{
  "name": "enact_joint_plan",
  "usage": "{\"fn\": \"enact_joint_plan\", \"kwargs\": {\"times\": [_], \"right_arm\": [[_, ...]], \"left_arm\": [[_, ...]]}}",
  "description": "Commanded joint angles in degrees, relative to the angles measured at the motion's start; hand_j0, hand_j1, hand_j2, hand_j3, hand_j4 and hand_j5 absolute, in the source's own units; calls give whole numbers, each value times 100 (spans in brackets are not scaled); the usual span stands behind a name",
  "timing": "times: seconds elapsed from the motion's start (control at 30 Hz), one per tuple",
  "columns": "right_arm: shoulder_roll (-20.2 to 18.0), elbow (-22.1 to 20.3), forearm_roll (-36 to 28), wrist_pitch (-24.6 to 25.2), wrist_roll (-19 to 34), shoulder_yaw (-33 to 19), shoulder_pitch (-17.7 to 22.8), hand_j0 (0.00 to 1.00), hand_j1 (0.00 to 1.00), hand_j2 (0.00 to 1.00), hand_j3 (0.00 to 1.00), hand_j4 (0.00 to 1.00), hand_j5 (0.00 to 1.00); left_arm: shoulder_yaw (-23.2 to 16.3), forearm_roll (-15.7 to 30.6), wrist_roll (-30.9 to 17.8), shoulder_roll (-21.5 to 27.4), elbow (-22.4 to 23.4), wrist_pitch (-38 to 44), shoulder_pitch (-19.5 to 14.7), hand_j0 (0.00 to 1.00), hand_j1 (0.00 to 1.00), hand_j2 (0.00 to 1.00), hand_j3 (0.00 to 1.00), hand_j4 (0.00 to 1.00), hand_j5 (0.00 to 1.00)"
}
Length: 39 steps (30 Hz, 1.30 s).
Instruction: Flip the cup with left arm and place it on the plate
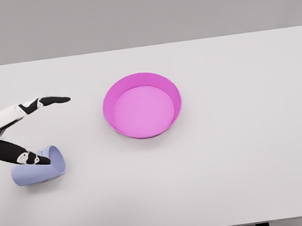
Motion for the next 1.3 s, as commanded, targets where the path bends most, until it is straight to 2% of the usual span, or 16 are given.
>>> {"fn": "enact_joint_plan", "kwargs": {"times": [0.0, 0.1, 0.33, 0.43, 0.57, 0.67, 1.03, 1.1, 1.17, 1.27], "right_arm": [[-1, 0, -3, 0, 0, 0, 0, 100, 100, 100, 100, 100, 100], [-1, 0, -3, 0, 0, 0, 0, 100, 100, 100, 100, 100, 100], [-1, 0, 6, 0, 0, 0, 0, 100, 100, 100, 100, 100, 100], [-1, 0, 6, 0, 0, 0, 0, 100, 100, 100, 100, 100, 100], [-1, 0, -3, 0, 0, 0, 0, 100, 100, 100, 100, 100, 100], [-1, 0, -3, 0, 0, 0, 0, 100, 100, 100, 100, 100, 100], [-1, 0, 6, 0, 0, 0, 0, 100, 100, 100, 100, 100, 100], [-1, 0, 6, 0, 0, 0, 0, 100, 100, 100, 100, 100, 100], [-1, 0, 6, 0, 0, 0, 0, 100, 100, 100, 100, 100, 100], [-1, 0, 6, 0, 0, 0, 0, 100, 100, 100, 100, 100, 100]], "left_arm": [[5, 108, -38, 95, -2, 13, 9, 100, 100, 100, 100, 100, 100], [5, -85, -135, 139, -2, 13, 158, 100, 100, 100, 100, 100, 100], [57, -68, -108, 148, -2, 13, 606, 100, 100, 100, 100, 100, 100], [57, -77, -73, 148, -2, 93, 659, 100, 100, 100, 100, 100, 100], [66, -156, -64, 121, -2, 1139, 703, 100, 100, 100, 100, 100, 100], [75, -226, 59, 95, -2, 1447, 782, 100, 100, 100, 100, 100, 100], [119, -261, 59, 139, 7, 1456, 773, 100, 100, 100, 100, 100, 100], [373, -788, 50, 113, -2, 1430, 843, 100, 100, 100, 100, 100, 100], [549, -876, 50, 104, -2, 1439, 993, 100, 100, 100, 100, 100, 100], [576, -876, 50, 95, -2, 1430, 1028, 100, 100, 100, 100, 100, 100]]}}
